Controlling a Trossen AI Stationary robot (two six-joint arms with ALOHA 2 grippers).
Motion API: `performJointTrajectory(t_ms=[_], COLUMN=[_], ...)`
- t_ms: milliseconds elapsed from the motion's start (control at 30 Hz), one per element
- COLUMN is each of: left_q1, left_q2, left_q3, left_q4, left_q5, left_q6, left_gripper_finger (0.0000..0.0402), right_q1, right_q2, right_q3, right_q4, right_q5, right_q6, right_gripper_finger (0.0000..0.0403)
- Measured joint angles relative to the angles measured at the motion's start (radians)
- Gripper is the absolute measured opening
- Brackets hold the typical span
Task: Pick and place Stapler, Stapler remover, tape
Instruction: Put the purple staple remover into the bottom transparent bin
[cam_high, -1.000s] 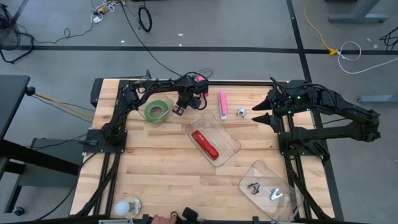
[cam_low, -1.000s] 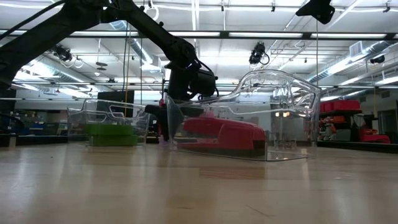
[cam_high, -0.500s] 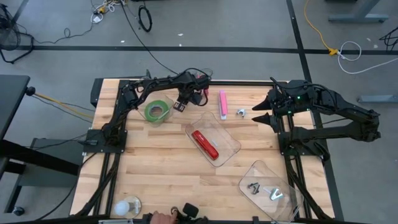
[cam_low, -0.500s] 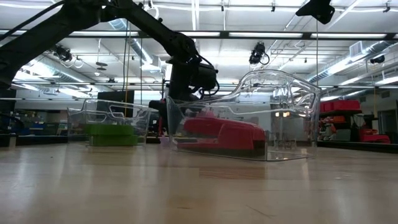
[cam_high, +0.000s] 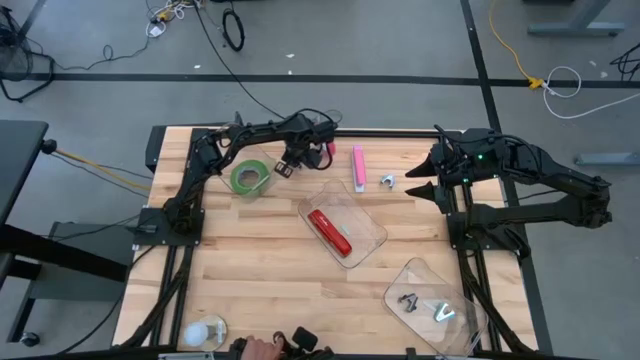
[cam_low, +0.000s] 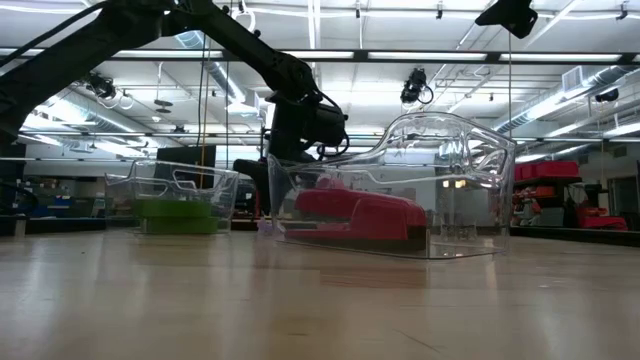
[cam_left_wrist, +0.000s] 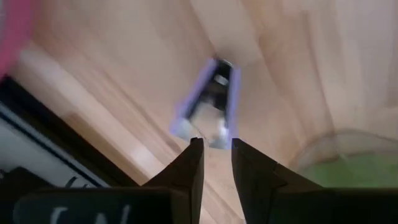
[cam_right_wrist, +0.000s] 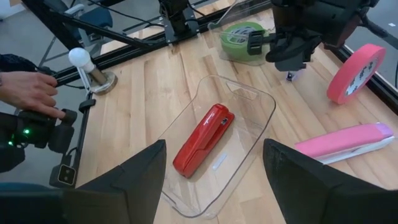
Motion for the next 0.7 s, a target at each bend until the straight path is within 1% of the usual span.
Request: performJointTrajectory(t_ms=[100, 333, 433, 567, 700], left_q1=[0.0, -0.002, -0.005, -0.012, -0.013], left_q2=[0.0, 0.003, 0.006, 0.006, 0.007], left_q3=[0.0, 0.0, 0.0, -0.001, -0.036], left_q4=[-0.01, -0.017, -0.015, -0.003, 0.004], left_q5=[0.0, -0.009, -0.011, -0.01, -0.011], left_q6=[-0.013, -0.058, -0.068, -0.087, -0.087], left_gripper_finger=[0.0101, 0.0165, 0.0184, 0.0192, 0.0186], right_q1=[0.0, 0.0, 0.0, 0.0, 0.0], right_q2=[0.0, 0.0, 0.0, 0.0, 0.0], right_q3=[0.0, 0.0, 0.0, 0.0, 0.0], right_q4=[0.0, 0.0, 0.0, 0.0, 0.0], right_q5=[0.0, 0.0, 0.0, 0.0, 0.0], right_q6=[0.0, -0.01, -0.01, -0.01, -0.01], right_gripper_finger=[0.0268, 0.0268, 0.0268, 0.0268, 0.0268])
